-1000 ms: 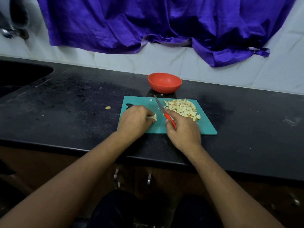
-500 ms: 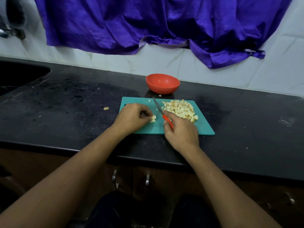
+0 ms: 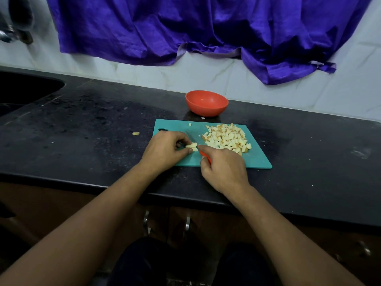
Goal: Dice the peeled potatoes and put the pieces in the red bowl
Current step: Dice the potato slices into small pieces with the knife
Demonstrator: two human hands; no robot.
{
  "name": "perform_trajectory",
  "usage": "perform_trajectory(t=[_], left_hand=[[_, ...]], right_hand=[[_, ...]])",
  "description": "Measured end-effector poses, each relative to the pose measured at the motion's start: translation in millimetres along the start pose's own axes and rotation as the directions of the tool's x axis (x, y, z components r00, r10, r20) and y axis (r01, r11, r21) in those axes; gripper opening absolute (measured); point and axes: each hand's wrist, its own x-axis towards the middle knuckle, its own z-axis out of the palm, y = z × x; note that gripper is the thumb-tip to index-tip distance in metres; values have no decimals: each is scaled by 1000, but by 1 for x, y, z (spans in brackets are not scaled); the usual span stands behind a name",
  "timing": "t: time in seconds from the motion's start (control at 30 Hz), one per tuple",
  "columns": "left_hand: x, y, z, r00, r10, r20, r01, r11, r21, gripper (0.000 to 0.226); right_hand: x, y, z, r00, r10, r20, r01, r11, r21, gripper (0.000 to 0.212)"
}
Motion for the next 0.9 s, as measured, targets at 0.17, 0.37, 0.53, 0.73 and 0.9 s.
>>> perform_trajectory(t=[0.17, 0.37, 0.53, 0.73, 0.9], left_hand=[[-3, 3, 0, 997, -43, -58, 45, 998, 45, 16], [-3, 5, 2, 996, -39, -81, 49, 991, 124, 19], [-3, 5, 3, 997, -30, -78, 42, 987, 155, 18], [-4, 7, 1, 996, -27, -87, 41, 985, 165, 15], [-4, 6, 2, 996, -14, -87, 30, 983, 181, 14]], right_hand=[[7, -6, 0, 998, -58, 20, 59, 997, -49, 44], [-2, 0, -6, 994, 108, -36, -103, 989, 110, 43], [-8, -9, -9, 996, 70, -47, -64, 992, 113, 44], [-1, -28, -12, 999, 49, -8, -49, 999, 5, 42], [17, -40, -16, 993, 84, 84, -77, 993, -86, 30]])
